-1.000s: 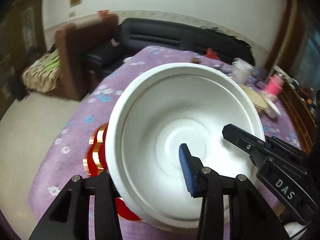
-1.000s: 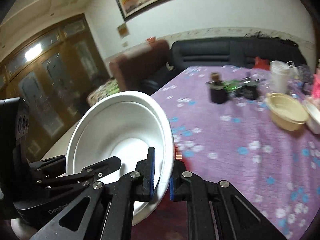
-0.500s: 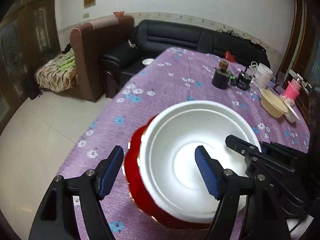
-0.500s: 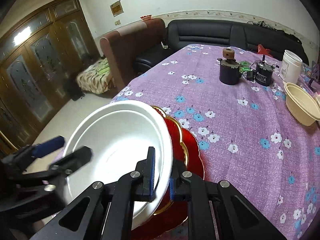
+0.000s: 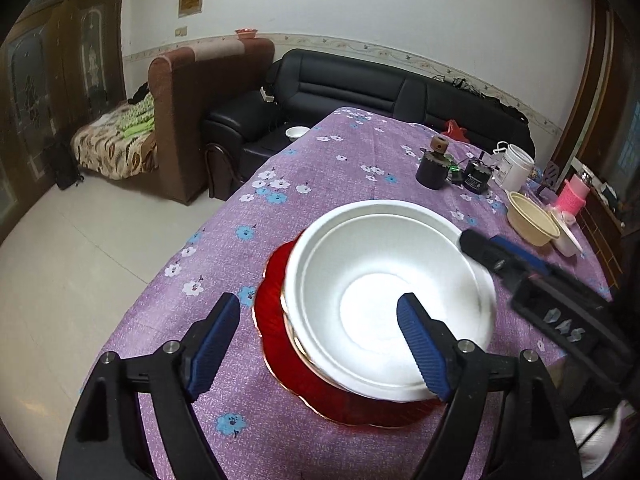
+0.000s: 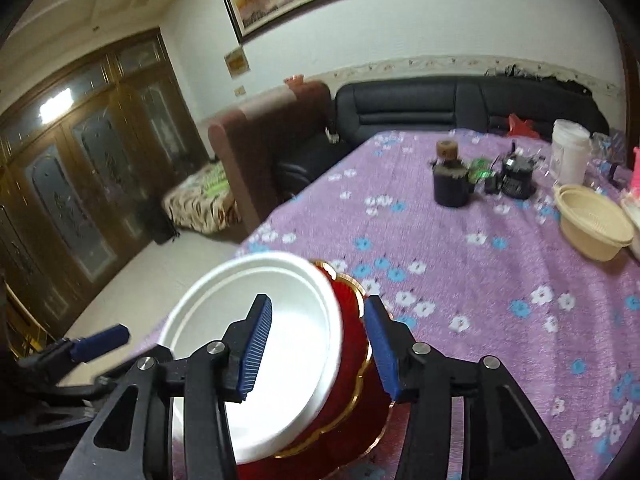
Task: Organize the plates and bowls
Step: 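Lower the white bowl onto the red plates, open the right tool, withdraw, then move the right tool to the small white bowl and grasp its rim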
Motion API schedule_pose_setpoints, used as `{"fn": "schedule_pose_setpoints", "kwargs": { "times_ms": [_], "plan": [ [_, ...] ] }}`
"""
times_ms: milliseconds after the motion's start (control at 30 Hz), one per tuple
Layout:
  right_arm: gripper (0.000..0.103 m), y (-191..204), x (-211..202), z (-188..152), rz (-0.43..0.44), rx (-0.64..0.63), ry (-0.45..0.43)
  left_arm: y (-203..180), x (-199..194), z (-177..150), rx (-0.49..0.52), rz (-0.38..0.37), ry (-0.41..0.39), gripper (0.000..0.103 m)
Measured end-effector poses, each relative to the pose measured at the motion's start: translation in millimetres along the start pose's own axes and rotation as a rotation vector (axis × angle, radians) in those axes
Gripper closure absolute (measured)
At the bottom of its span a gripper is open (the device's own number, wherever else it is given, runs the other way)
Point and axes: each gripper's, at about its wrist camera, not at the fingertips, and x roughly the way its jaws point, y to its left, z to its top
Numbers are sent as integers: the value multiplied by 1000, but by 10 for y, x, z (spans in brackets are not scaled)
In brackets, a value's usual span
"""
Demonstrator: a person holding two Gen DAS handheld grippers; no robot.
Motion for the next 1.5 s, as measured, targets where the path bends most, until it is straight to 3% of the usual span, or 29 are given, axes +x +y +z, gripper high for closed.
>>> {"fn": "schedule_pose_setpoints", "kwargs": {
  "times_ms": [167,367,800,1000,1200,1400,1500],
  "plan": [
    [39,-122,-334,5,-28,4,-56,-299,-106,-45,86,37,-42,22],
    [39,-480,-542,-99,-70,54,-45,-688,-192,-100,187,27,-65,18],
    [38,-1251,-898,-297,-142,178,-48,-1559,-133,-324,364,-38,-29,18],
    [38,-1560,-1040,-381,-191,228,-45,-1801,-29,-405,409,-65,7,18],
    [38,-1939,-1141,-468,-263,275,-31,-2056,120,-479,435,-146,53,18],
    [38,-2351,-1211,-567,-319,384,-15,-2358,514,-518,419,-220,131,18],
    [38,-2483,-1237,-578,-354,405,-13,-2480,675,-488,415,-239,129,18]
  ]
}}
